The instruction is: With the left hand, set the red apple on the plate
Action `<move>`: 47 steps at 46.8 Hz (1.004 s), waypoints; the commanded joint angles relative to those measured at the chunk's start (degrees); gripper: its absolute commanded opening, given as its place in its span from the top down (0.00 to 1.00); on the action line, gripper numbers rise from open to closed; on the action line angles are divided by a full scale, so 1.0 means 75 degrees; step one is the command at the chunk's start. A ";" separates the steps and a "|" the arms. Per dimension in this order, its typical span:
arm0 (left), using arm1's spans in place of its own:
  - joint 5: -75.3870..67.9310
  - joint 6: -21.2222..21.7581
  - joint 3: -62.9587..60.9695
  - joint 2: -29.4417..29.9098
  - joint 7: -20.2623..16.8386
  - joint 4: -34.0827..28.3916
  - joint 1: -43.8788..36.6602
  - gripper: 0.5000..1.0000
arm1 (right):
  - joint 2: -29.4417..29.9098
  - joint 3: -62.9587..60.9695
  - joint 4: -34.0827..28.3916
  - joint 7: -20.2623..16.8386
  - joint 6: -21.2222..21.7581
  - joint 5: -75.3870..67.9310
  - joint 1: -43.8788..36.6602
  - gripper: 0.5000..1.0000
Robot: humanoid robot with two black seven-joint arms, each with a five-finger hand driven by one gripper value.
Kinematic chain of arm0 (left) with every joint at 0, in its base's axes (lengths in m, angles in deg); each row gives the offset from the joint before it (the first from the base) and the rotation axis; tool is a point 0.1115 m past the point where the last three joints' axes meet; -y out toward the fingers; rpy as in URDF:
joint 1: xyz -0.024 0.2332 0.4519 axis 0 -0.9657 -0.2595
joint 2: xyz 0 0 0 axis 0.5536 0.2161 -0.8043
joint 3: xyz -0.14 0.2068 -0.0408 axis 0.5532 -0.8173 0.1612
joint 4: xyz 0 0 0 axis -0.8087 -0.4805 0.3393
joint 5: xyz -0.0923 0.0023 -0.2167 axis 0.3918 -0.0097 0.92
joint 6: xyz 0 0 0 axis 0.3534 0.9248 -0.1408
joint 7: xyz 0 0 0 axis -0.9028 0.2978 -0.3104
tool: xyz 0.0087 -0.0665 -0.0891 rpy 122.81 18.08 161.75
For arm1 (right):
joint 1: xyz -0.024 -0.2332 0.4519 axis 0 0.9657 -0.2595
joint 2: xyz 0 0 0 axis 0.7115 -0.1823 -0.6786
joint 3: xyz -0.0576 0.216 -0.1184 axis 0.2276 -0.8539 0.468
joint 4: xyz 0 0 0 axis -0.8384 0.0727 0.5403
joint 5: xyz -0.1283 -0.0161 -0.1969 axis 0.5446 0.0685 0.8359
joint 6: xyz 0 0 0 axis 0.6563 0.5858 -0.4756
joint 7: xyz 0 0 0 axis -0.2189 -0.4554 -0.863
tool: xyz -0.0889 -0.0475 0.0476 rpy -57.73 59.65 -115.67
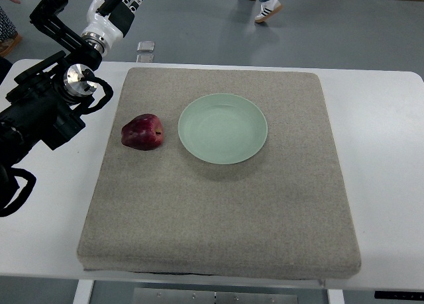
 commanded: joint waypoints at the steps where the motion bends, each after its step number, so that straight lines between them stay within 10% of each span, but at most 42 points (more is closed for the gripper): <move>1: -0.0001 0.0007 0.0012 -0.0007 0.0001 0.0000 -0.0003 0.01 | 0.0000 0.0002 0.0000 0.0000 0.0004 0.0000 0.0000 0.14; 47: -0.0013 0.0007 0.0164 0.0110 0.0001 0.0024 -0.0109 0.01 | 0.0000 0.0002 0.0000 0.0000 0.0004 0.0000 0.0000 0.14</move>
